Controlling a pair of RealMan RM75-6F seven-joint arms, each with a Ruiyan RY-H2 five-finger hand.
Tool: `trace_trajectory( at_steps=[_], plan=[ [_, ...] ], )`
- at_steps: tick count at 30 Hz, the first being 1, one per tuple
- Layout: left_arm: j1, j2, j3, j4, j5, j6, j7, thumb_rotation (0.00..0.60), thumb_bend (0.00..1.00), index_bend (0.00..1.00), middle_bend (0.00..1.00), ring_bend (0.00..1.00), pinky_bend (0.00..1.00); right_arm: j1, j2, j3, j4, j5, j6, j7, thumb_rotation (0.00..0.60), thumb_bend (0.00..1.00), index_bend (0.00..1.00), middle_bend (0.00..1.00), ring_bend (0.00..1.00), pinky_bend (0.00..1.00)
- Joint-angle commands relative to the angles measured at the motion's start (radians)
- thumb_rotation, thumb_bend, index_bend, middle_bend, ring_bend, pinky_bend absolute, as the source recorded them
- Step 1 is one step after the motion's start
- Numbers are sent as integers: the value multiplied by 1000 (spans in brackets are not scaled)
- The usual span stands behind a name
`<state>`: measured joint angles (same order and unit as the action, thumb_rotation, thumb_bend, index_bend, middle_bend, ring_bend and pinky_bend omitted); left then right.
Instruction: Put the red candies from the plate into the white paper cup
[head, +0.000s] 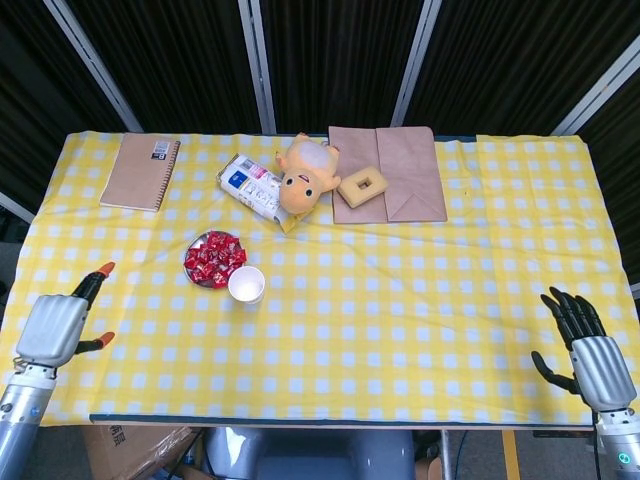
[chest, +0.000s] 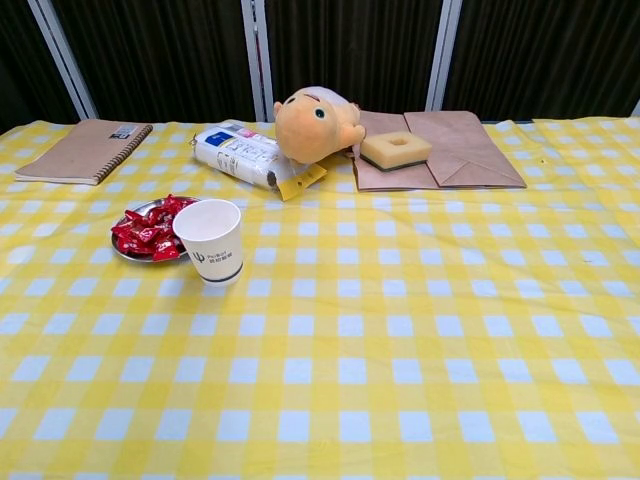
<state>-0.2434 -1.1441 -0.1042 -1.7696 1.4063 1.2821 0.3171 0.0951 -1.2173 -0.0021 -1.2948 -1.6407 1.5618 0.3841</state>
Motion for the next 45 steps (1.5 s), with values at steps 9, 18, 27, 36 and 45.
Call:
trace_trajectory(
  at_steps=[9, 18, 27, 36, 45],
  plan=[
    [-279, -130, -117, 12, -378, -277, 333, 600, 93, 78, 135, 904, 920, -2, 12, 1, -9, 8, -2, 42, 600, 424, 0, 0, 0, 0],
    [-519, -289, -137, 186, -749, -344, 593, 600, 159, 47, 57, 898, 913, -2, 30, 2, -23, 12, -4, 102, 600, 423, 0, 0, 0, 0],
    [-634, -378, -123, 313, -915, -358, 655, 600, 162, 72, 67, 900, 911, -3, 39, 6, -33, 19, -4, 136, 600, 424, 0, 0, 0, 0],
    [-706, -439, -90, 416, -997, -400, 660, 600, 180, 118, 109, 903, 912, -5, 43, 14, -40, 30, -5, 152, 600, 423, 0, 0, 0, 0],
    [-732, -471, -68, 487, -1016, -421, 619, 600, 181, 138, 119, 903, 911, -8, 46, 14, -46, 30, -3, 152, 600, 424, 0, 0, 0, 0]
  ],
)
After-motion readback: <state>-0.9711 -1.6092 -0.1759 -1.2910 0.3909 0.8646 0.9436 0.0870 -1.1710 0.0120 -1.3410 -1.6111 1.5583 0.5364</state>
